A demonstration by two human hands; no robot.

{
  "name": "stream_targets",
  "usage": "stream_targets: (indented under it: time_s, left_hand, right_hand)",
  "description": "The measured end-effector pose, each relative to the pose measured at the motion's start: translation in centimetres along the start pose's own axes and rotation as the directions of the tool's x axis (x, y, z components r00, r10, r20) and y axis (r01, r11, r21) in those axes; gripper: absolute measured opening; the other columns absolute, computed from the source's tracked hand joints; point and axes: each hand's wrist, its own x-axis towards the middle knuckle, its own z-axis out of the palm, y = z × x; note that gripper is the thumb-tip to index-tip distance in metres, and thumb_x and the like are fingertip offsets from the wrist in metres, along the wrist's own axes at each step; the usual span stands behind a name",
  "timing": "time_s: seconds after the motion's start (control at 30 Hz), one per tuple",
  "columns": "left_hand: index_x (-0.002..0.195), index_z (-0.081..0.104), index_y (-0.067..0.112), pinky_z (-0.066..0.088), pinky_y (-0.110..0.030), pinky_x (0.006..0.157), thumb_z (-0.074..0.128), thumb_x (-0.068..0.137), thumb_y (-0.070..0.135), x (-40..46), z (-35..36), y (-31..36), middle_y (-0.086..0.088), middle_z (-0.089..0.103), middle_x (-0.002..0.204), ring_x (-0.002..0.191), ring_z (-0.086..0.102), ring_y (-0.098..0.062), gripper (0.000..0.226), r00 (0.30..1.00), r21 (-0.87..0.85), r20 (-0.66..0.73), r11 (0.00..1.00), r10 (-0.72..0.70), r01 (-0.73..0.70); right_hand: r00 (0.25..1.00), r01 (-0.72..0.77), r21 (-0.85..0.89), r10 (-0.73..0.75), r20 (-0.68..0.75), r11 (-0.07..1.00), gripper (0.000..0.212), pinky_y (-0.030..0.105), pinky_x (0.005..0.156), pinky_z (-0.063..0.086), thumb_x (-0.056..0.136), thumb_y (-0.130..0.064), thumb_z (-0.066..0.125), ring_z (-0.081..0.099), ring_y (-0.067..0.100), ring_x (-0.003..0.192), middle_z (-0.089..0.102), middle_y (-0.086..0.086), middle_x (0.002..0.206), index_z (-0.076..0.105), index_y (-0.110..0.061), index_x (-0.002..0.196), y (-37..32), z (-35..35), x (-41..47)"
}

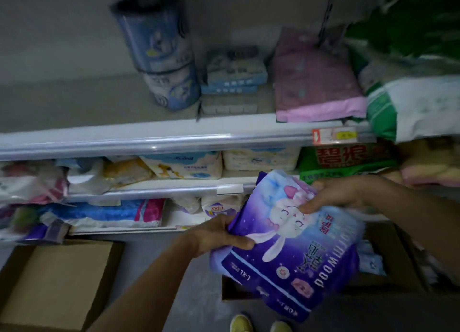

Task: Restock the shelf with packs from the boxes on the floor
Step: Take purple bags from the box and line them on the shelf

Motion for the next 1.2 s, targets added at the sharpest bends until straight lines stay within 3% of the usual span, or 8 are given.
stream_targets:
  time_s: [0.13, 0.33, 0.53, 0.67, 0.8, 1.0, 1.07, 1.2]
  left_hand:
    - [0.11, 0.073, 0.013, 0.054, -0.04, 0.096, 0.081, 0.079, 0.034, -4.5, 0.8, 4.2, -0.012, 0.073, 0.112, 0.1, 0.071, -0.026, 0.038, 0.998, -0.047, -0.057, 0.999, 0.023, -0.026]
    - [0.119, 0.063, 0.008, 0.049, -0.04, 0.103, 0.053, 0.086, 0.056, -10.0, 2.5, 9.9, -0.013, 0.071, 0.118, 0.107, 0.067, -0.028, 0.058, 0.984, -0.239, -0.164, 0.964, 0.075, -0.114]
    - [0.112, 0.068, 0.01, 0.055, -0.03, 0.088, 0.048, 0.096, 0.045, -16.3, 2.6, 13.8, -0.009, 0.075, 0.108, 0.096, 0.072, -0.019, 0.043, 0.907, -0.285, -0.37, 0.904, 0.202, -0.317]
    - [0.116, 0.069, 0.009, 0.054, -0.037, 0.089, 0.049, 0.091, 0.05, -20.4, 1.6, 14.7, -0.014, 0.072, 0.113, 0.1, 0.071, -0.026, 0.052, 0.851, -0.44, -0.476, 0.777, 0.223, -0.45]
    - [0.121, 0.065, 0.009, 0.061, -0.04, 0.074, 0.036, 0.097, 0.054, -22.7, 1.5, 15.5, -0.016, 0.071, 0.116, 0.099, 0.071, -0.028, 0.059, 0.811, -0.55, -0.509, 0.617, 0.287, -0.563]
    - [0.13, 0.061, 0.013, 0.056, -0.047, 0.084, 0.034, 0.095, 0.062, -23.5, 1.2, 17.9, -0.015, 0.068, 0.122, 0.105, 0.069, -0.032, 0.066, 0.745, -0.596, -0.569, 0.449, 0.349, -0.666]
    - [0.128, 0.061, 0.013, 0.059, -0.046, 0.075, 0.032, 0.096, 0.061, -23.2, 1.6, 19.0, -0.015, 0.07, 0.119, 0.099, 0.071, -0.032, 0.065, 0.717, -0.594, -0.585, 0.402, 0.378, -0.697]
    - [0.131, 0.059, 0.013, 0.054, -0.054, 0.09, 0.037, 0.092, 0.062, -22.4, 2.7, 20.8, -0.015, 0.068, 0.123, 0.108, 0.067, -0.034, 0.066, 0.648, -0.538, -0.639, 0.361, 0.416, -0.762]
  right_hand:
    - [0.992, 0.079, -0.068, -0.085, -0.089, 0.994, 0.102, 0.042, 0.087, 0.056, 0.027, -0.044, 0.097, 0.068, 0.033, 0.097, 0.07, 0.022, 0.11, 0.066, 0.004, 0.112, -3.9, 0.4, -5.3]
    - [0.948, 0.194, -0.112, -0.216, -0.233, 0.975, 0.078, 0.055, 0.096, 0.049, 0.047, -0.036, 0.093, 0.066, 0.038, 0.1, 0.07, 0.022, 0.108, 0.065, 0.003, 0.109, -9.2, 2.1, -12.9]
    - [0.836, 0.386, -0.179, -0.425, -0.347, 0.905, 0.044, 0.038, 0.075, 0.058, 0.072, -0.028, 0.07, 0.07, 0.026, 0.077, 0.071, 0.023, 0.103, 0.068, 0.004, 0.101, -13.9, 3.0, -19.5]
    - [0.701, 0.591, -0.039, -0.537, -0.469, 0.806, 0.054, 0.038, 0.073, 0.06, 0.074, -0.024, 0.069, 0.07, 0.032, 0.084, 0.07, 0.023, 0.106, 0.062, 0.008, 0.116, -15.5, 2.1, -23.5]
    - [0.598, 0.77, 0.205, -0.573, -0.561, 0.604, 0.101, 0.046, 0.08, 0.056, 0.045, -0.035, 0.095, 0.066, 0.032, 0.096, 0.064, 0.022, 0.122, 0.055, 0.002, 0.13, -15.3, 1.4, -24.8]
    - [0.51, 0.86, 0.4, -0.586, -0.63, 0.318, 0.022, 0.036, 0.057, 0.06, 0.096, -0.018, 0.049, 0.073, 0.019, 0.07, 0.076, 0.006, 0.083, 0.059, -0.009, 0.113, -18.9, 5.6, -24.4]
    - [0.505, 0.859, 0.434, -0.584, -0.636, 0.27, 0.017, 0.035, 0.054, 0.059, 0.09, -0.015, 0.056, 0.072, 0.018, 0.067, 0.075, 0.005, 0.079, 0.06, -0.01, 0.106, -20.1, 7.5, -23.5]
    - [0.474, 0.876, 0.446, -0.503, -0.723, 0.185, 0.029, 0.041, 0.07, 0.06, 0.095, -0.01, 0.053, 0.07, 0.026, 0.083, 0.072, 0.012, 0.099, 0.057, -0.006, 0.123, -21.9, 9.8, -21.2]
